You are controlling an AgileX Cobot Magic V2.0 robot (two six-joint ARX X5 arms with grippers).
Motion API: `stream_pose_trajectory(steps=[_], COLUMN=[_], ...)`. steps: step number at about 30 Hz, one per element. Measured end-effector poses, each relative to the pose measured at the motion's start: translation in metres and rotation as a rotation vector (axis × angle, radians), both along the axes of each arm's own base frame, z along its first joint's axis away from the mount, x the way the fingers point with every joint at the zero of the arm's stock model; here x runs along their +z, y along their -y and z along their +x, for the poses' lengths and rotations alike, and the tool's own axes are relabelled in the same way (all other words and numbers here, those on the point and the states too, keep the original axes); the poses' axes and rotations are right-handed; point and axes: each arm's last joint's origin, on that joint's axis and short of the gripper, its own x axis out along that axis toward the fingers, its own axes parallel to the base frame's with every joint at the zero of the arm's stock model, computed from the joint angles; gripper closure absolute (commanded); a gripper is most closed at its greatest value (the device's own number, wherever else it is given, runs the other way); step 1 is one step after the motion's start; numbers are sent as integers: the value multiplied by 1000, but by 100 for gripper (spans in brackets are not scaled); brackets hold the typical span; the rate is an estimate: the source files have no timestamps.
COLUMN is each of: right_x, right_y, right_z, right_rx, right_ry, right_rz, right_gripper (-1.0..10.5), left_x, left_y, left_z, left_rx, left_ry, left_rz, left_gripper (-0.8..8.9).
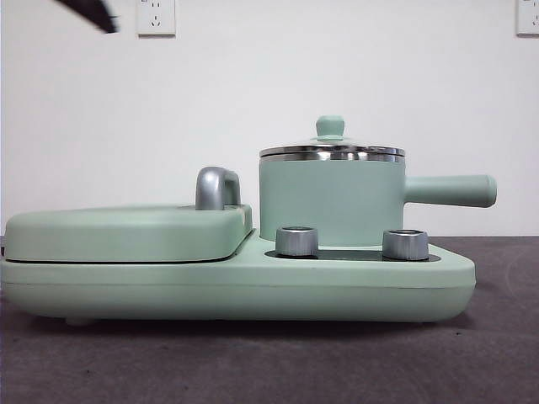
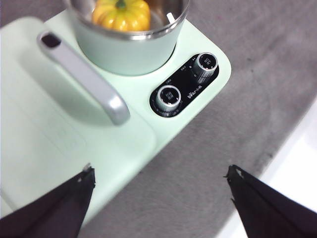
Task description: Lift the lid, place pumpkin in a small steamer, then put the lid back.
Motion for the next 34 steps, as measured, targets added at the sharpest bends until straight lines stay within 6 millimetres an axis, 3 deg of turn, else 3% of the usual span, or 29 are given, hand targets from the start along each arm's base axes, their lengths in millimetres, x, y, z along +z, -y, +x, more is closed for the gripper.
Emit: stream_pose_trajectory(steps=[8,11,13,15,16,34], right_x=[-1,-6,-11,-15,-17,-22], right_y=[0,-2,-4,-5,-6,-8], right_z=[0,3,6,8,9,12], right_rx=[0,0,0,0,0,0], right_ry=[-3,-23,-43,-59,-65,-77], right_rz=[-2,-16,-29,-38,-42,-51], right_gripper=[420,421,602,973,913,931], left_x=[-38,-44,-41,-40,-40,-41], left_y=[-43,-53,-58,-62,-63,-65], left_z=[-50,-62,-68,-72,-74,-76], left_rx=[95,106,111,113,115,121], left_ry=[63,77,92,101,97,89], left_rz=[-208,-246,-275,-289,-288,-292], left_gripper=[377,388,544,826,790,802])
